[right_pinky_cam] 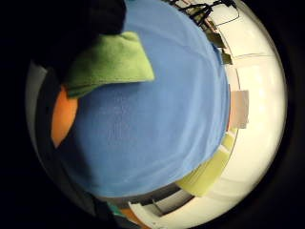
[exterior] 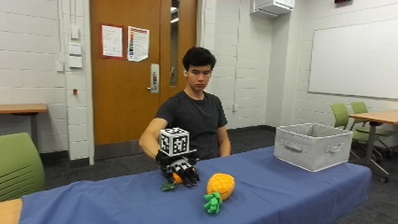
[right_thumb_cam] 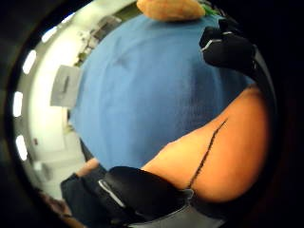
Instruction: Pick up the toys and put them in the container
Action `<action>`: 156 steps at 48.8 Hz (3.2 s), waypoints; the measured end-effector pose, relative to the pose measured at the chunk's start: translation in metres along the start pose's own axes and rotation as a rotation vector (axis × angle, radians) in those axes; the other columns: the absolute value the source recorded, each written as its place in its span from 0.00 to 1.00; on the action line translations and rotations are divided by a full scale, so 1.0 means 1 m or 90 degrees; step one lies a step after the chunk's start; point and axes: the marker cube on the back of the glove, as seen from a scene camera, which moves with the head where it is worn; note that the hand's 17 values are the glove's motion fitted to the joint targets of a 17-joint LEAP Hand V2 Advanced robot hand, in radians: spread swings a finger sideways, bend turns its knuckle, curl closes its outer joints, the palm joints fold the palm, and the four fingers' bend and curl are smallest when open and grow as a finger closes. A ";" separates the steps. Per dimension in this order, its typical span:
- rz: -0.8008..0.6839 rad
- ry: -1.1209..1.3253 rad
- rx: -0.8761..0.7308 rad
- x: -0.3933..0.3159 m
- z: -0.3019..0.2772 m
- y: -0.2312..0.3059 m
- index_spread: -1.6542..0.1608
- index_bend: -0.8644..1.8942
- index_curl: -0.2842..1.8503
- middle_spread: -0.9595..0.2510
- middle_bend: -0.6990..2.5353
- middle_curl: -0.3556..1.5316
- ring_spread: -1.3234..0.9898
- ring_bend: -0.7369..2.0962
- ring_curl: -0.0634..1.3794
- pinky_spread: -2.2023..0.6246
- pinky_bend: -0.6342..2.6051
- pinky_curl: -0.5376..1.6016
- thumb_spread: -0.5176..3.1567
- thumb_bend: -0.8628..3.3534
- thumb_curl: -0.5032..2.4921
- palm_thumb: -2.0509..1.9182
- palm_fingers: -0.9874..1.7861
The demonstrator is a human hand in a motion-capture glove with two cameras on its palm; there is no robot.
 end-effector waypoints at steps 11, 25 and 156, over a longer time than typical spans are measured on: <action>0.010 0.022 -0.014 0.000 0.003 0.019 0.69 0.49 0.42 0.62 0.31 0.41 0.40 0.43 0.17 0.76 0.36 0.40 0.33 0.17 0.23 0.47 0.48; 0.008 -0.076 0.025 -0.016 -0.012 0.024 0.69 0.57 0.50 0.52 0.34 0.44 0.37 0.50 0.21 0.74 0.31 0.38 0.38 0.21 0.24 0.53 0.60; -0.167 0.100 0.126 -0.356 -0.259 -0.177 0.73 0.33 0.39 0.69 0.30 0.47 0.49 0.46 0.24 0.77 0.48 0.41 0.41 0.19 0.30 0.50 0.29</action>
